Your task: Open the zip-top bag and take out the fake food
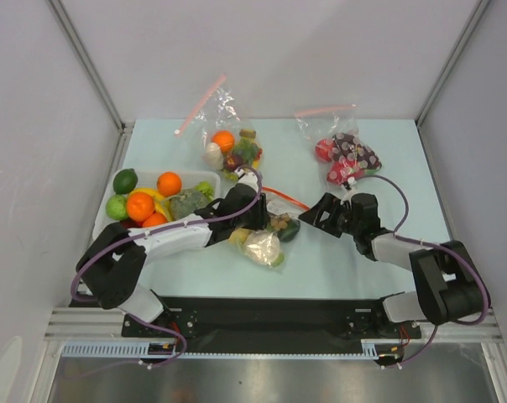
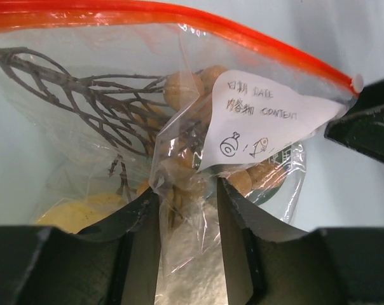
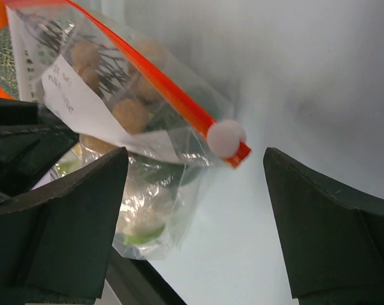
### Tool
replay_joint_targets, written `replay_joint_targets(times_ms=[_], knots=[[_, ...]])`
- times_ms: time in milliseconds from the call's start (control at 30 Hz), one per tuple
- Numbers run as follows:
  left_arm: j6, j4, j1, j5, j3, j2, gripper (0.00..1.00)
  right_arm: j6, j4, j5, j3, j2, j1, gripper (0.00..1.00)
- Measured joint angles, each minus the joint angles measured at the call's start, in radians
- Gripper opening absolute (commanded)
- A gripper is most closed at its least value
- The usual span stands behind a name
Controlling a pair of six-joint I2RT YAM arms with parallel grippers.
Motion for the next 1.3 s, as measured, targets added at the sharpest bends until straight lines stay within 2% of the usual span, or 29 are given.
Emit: replay_joint_targets(times_ms=[300, 433, 533, 567, 733, 767, 800, 833, 900, 933, 967, 1033, 1167, 1300], knots=[[-0.034, 0.035, -0.021, 0.050, -0.072, -0.008, 0.43, 0.042, 0.300, -0.073, 0.004, 0.218, 0.013, 0.89], [-0.058, 0.047, -0.053, 0.056, -0.102, -0.027, 0.43, 0.066, 0.382, -0.095, 0.004, 0.261, 0.015, 0.87], [-0.073, 0.045, -0.069, 0.062, -0.116, -0.047, 0.43, 0.069, 0.423, -0.098, 0.004, 0.261, 0.019, 0.76], [-0.078, 0.045, -0.071, 0.066, -0.121, -0.053, 0.43, 0.070, 0.429, -0.099, 0.004, 0.260, 0.021, 0.68], [-0.089, 0.041, -0.079, 0.086, -0.132, -0.071, 0.43, 0.058, 0.461, -0.112, 0.004, 0.248, 0.025, 0.51], [-0.089, 0.041, -0.081, 0.088, -0.133, -0.072, 0.44, 0.055, 0.467, -0.117, 0.004, 0.246, 0.025, 0.42], [-0.088, 0.041, -0.082, 0.090, -0.134, -0.072, 0.45, 0.051, 0.473, -0.120, 0.004, 0.246, 0.025, 0.37], [-0.088, 0.041, -0.082, 0.091, -0.135, -0.073, 0.48, 0.046, 0.479, -0.125, 0.004, 0.245, 0.026, 0.33], [-0.082, 0.036, -0.083, 0.093, -0.135, -0.079, 0.64, 0.039, 0.486, -0.133, 0.004, 0.242, 0.026, 0.24], [-0.082, 0.033, -0.083, 0.094, -0.135, -0.083, 0.79, 0.038, 0.488, -0.137, 0.004, 0.239, 0.026, 0.21], [-0.071, 0.029, -0.084, 0.095, -0.135, -0.090, 0.84, 0.031, 0.489, -0.146, 0.004, 0.232, 0.026, 0.15], [-0.058, 0.019, -0.085, 0.098, -0.135, -0.111, 0.91, 0.019, 0.489, -0.166, 0.004, 0.211, 0.026, 0.12], [0.002, -0.029, -0.087, 0.092, -0.104, -0.172, 0.96, -0.011, 0.487, -0.222, 0.007, 0.152, 0.026, 0.04], [0.088, -0.045, -0.071, 0.105, -0.056, -0.261, 0.98, -0.061, 0.443, -0.298, 0.024, 0.052, 0.023, 0.03]])
